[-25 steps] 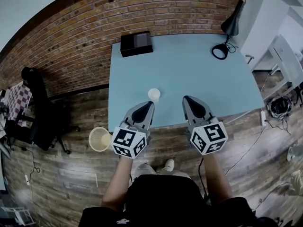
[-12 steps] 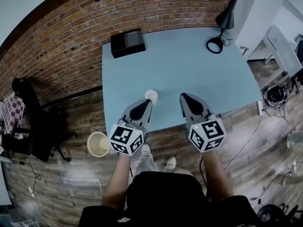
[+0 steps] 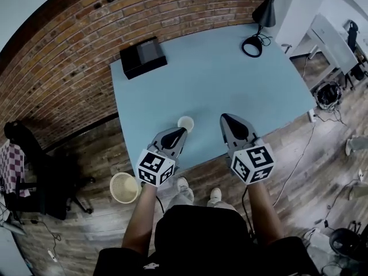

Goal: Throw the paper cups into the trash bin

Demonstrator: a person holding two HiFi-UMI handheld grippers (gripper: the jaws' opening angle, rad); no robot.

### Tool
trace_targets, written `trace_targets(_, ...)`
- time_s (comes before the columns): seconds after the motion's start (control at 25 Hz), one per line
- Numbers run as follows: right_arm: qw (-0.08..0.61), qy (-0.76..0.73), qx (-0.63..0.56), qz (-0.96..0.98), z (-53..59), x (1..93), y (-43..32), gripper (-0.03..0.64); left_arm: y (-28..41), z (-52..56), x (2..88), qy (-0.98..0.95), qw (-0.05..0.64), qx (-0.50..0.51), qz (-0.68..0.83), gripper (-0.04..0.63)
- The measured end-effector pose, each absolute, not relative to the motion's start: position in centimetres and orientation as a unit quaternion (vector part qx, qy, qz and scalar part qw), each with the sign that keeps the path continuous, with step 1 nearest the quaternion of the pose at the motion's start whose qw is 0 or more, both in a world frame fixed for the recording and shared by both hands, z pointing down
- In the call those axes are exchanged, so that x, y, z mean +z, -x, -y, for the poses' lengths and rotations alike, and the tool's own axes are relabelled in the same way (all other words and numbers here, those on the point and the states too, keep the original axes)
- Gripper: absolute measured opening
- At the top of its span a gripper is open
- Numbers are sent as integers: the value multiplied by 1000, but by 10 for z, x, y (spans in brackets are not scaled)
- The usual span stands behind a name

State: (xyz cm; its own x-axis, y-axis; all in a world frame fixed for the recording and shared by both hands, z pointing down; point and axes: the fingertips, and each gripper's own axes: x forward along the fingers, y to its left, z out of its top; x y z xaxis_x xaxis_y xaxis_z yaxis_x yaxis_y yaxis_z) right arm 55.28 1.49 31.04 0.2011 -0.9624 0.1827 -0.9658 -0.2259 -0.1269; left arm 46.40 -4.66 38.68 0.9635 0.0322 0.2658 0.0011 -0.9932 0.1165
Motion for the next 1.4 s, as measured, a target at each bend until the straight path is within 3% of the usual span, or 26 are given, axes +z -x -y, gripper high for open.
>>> trace_targets(0.12,9,-788,122,604,-6,320,-557,5,-470,60,413,-985,38,169,-29,10)
trace_targets(0.32,9,-809,138,571,3,336,-569,5,-485,70,462,-967,-24,242,-80,130)
trace_targets(0.64,13,-834,176,523,1,369,-592,4,-503,67,548,-890,-224,358,-173,195)
trace_targets(1.04,22,-836,206,508,17,398,-601,5,-514,69,590,-853,-261,394,-224,192)
trace_targets(1.4,19,-832,205,515,35,397,-611,5,-515,72,592,-844,-276,396,-233,87)
